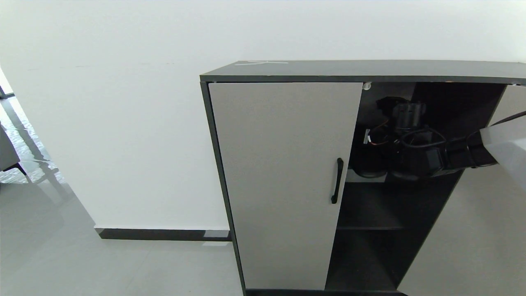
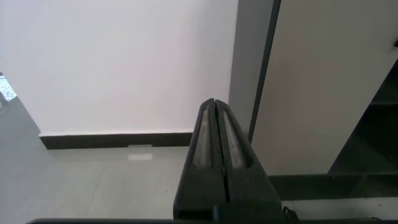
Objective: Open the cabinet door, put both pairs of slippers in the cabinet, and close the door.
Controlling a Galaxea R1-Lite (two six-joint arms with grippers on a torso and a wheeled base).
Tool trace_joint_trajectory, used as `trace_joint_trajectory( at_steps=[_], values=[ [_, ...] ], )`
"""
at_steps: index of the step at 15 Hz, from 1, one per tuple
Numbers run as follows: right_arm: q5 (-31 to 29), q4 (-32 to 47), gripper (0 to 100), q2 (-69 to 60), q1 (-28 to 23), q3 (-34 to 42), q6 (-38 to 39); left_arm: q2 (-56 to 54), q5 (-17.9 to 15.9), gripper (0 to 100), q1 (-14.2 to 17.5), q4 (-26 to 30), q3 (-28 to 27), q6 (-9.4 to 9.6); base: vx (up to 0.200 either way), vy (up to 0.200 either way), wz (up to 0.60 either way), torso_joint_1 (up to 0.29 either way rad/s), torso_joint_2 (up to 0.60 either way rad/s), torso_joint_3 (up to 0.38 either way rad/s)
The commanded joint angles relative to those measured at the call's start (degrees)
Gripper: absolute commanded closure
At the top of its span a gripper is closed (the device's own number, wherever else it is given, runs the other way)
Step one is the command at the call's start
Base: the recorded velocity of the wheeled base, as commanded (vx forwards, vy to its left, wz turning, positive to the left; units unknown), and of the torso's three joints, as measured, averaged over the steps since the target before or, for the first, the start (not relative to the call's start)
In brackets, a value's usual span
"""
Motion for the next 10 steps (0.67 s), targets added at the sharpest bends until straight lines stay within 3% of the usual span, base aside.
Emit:
trace_joint_trajectory(
  at_steps=[1, 10],
  values=[
    [-0.03, -0.19, 0, -0.53, 0.1, 1.06, 0.06, 0.07, 0.1, 100, 0.01, -0.02, 0.0, 0.0, 0.0, 0.0, 0.0, 0.0, 0.0, 0.0],
    [1.02, -1.42, 0, -9.85, 0.28, 11.35, 0.15, 0.07, 0.01, 100, 0.01, -0.02, 0.0, 0.0, 0.0, 0.0, 0.0, 0.0, 0.0, 0.0]
  ],
)
